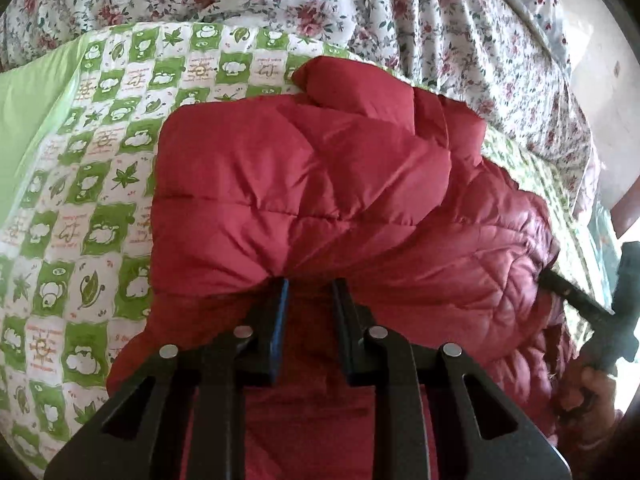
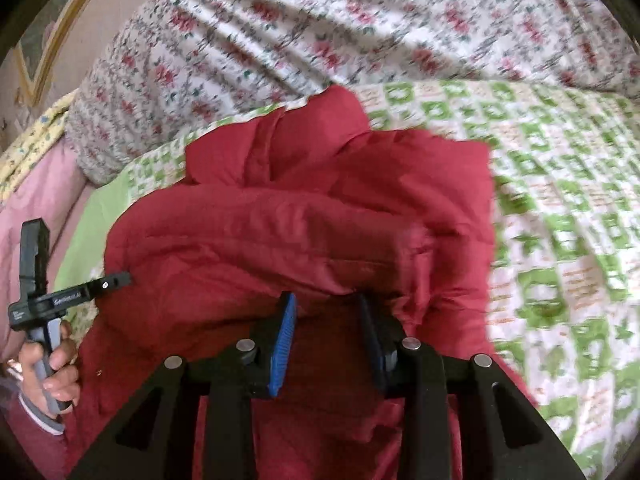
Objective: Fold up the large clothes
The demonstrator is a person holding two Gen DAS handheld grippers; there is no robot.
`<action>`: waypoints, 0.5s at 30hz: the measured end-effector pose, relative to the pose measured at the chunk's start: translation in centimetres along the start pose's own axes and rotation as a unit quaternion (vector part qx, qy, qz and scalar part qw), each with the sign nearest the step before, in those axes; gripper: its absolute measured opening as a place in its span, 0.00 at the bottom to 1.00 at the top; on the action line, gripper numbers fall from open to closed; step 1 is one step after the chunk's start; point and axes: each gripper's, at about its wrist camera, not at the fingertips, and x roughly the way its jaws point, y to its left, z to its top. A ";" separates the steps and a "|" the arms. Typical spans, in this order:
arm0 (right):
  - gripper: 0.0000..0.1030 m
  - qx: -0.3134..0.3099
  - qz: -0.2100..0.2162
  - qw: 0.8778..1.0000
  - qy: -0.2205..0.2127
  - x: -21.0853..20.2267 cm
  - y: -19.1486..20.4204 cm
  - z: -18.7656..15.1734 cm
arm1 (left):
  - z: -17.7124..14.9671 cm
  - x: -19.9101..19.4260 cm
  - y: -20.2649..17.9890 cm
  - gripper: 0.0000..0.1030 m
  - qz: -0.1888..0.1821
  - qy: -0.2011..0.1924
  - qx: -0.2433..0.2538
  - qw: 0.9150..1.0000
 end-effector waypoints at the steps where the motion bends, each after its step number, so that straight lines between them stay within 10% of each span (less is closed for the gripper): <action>1: 0.32 0.004 0.000 1.000 0.005 0.2 -0.4 -0.1 | -0.1 0.1 -0.1 0.20 0.003 0.001 0.004 1.000; 15: 0.30 0.005 -0.005 0.999 0.042 2.2 -0.9 -0.7 | -0.3 0.6 0.0 0.20 0.004 0.009 0.004 1.000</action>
